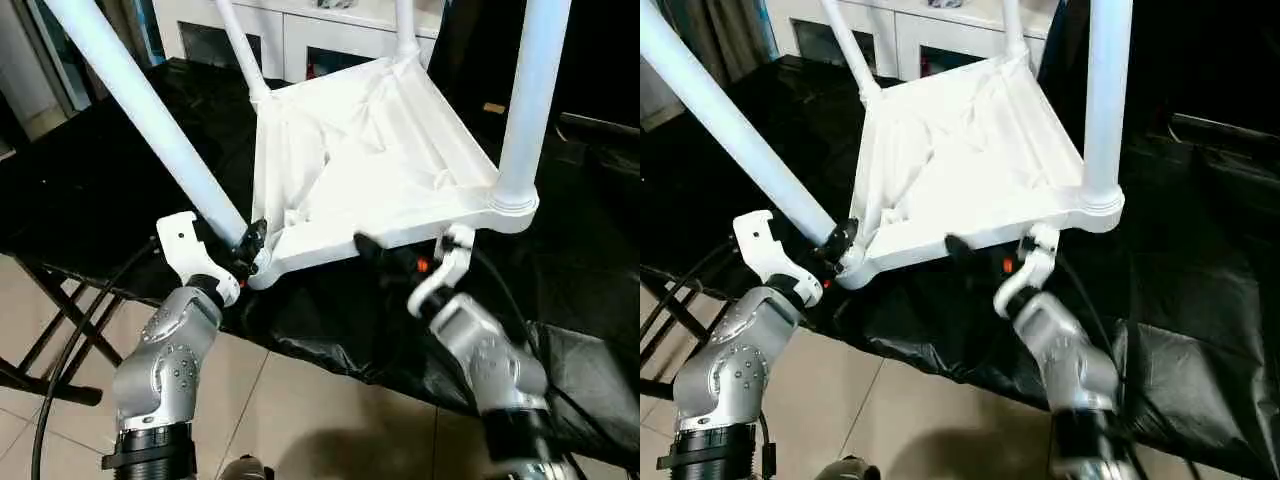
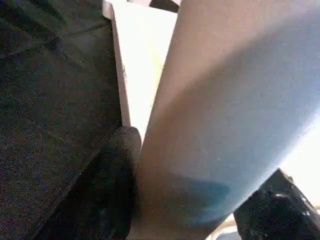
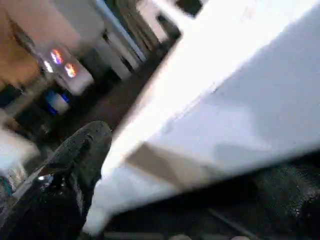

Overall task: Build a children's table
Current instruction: Flip table

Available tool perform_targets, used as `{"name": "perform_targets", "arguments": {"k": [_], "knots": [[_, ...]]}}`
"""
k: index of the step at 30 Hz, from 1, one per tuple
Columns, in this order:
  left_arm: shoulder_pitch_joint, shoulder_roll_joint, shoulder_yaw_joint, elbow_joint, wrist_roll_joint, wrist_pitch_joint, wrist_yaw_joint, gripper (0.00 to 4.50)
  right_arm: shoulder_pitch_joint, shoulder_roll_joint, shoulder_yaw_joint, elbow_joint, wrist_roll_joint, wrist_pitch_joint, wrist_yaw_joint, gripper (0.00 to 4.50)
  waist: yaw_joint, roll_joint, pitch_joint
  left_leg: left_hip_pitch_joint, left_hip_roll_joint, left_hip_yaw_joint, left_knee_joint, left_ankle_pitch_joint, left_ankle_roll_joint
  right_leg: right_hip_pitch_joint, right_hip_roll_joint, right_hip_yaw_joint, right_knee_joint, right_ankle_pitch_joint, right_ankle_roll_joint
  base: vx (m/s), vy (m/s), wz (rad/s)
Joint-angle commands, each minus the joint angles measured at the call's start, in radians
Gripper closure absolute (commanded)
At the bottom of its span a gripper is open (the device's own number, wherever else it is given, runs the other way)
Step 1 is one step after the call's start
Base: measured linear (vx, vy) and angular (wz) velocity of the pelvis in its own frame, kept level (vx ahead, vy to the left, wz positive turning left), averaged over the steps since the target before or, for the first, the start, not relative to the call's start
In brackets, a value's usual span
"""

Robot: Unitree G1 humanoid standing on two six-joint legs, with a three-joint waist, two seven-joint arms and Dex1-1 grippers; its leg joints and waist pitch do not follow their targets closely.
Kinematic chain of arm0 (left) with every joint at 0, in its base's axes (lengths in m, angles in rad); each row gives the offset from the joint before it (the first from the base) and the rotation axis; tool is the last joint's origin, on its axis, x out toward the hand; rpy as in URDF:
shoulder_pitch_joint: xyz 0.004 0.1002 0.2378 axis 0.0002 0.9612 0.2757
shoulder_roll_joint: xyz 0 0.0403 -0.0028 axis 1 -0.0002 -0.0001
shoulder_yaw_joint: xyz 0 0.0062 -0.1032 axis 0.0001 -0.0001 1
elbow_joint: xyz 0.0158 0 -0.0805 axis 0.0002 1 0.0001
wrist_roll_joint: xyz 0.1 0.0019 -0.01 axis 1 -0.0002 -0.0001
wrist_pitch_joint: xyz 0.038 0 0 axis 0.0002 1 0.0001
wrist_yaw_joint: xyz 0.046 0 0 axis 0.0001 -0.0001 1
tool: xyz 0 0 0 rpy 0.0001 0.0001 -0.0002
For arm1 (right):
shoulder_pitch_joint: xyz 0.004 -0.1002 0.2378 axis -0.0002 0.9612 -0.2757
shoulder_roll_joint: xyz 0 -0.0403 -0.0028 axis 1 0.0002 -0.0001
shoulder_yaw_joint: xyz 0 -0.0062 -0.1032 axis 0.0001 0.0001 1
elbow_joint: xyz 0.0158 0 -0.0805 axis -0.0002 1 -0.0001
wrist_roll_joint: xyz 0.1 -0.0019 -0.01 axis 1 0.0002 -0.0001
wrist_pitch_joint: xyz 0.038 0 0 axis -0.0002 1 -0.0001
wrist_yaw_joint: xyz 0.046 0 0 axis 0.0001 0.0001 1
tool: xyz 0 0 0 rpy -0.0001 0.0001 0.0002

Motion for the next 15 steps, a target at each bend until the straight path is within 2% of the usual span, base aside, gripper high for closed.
{"name": "perform_targets", "arguments": {"k": [1,4,6,8,11,13,15], "knots": [[-0.017,-0.036,-0.016,-0.048,-0.076,0.003,-0.017,2.16,-0.031,0.006,-0.044,0.029,0.04,-0.013,-0.021,0.0,-0.003,0.001,-0.065,0.032,0.065,-0.026,-0.073,-0.03,0.016,0.026,-0.079,0.045,-0.052,0.209,-0.192,0.0,0.0,0.0],[-0.011,-0.033,-0.025,-0.049,-0.073,0.008,-0.023,2.16,-0.078,0.022,-0.084,0.097,0.07,-0.019,-0.029,0.0,-0.002,0.0,-0.073,0.027,0.06,-0.024,-0.063,0.043,0.033,0.028,-0.076,0.043,-0.041,0.306,-0.194,0.0,0.0,0.0],[-0.006,-0.028,-0.035,-0.046,-0.065,0.012,-0.028,2.16,-0.11,0.03,-0.104,0.146,0.081,-0.028,-0.036,0.0,0.0,0.0,-0.075,0.026,0.057,-0.022,-0.06,0.051,0.04,0.027,-0.076,0.043,-0.039,0.33,-0.195,0.0,0.0,0.0],[0.004,-0.023,-0.049,-0.048,-0.054,0.018,-0.035,2.16,-0.148,0.037,-0.131,0.211,0.097,-0.039,-0.054,0.0,-0.002,0.001,-0.072,0.023,0.058,-0.021,-0.063,0.026,0.04,0.025,-0.077,0.042,-0.04,0.303,-0.2,0.0,0.0,0.0],[0.026,-0.01,-0.086,-0.055,-0.027,0.021,-0.058,2.16,-0.229,0.048,-0.208,0.337,0.15,-0.066,-0.081,0.0,-0.007,-0.002,-0.069,0.023,0.061,-0.021,-0.069,-0.021,0.028,0.025,-0.079,0.043,-0.043,0.233,-0.205,0.0,0.0,0.0],[0.034,-0.009,-0.097,-0.057,-0.019,0.02,-0.062,2.16,-0.264,0.046,-0.247,0.394,0.175,-0.075,-0.085,0.3,-0.008,0.0,-0.067,0.024,0.063,-0.02,-0.07,-0.042,0.02,0.024,-0.08,0.044,-0.048,0.199,-0.202,0.0,0.0,0.0],[0.037,-0.007,-0.1,-0.057,-0.017,0.018,-0.064,2.16,-0.274,0.046,-0.26,0.411,0.185,-0.077,-0.09,0.37,-0.009,-0.002,-0.067,0.024,0.063,-0.019,-0.069,-0.041,0.021,0.024,-0.079,0.045,-0.046,0.2,-0.202,0.0,0.0,0.0]]}}
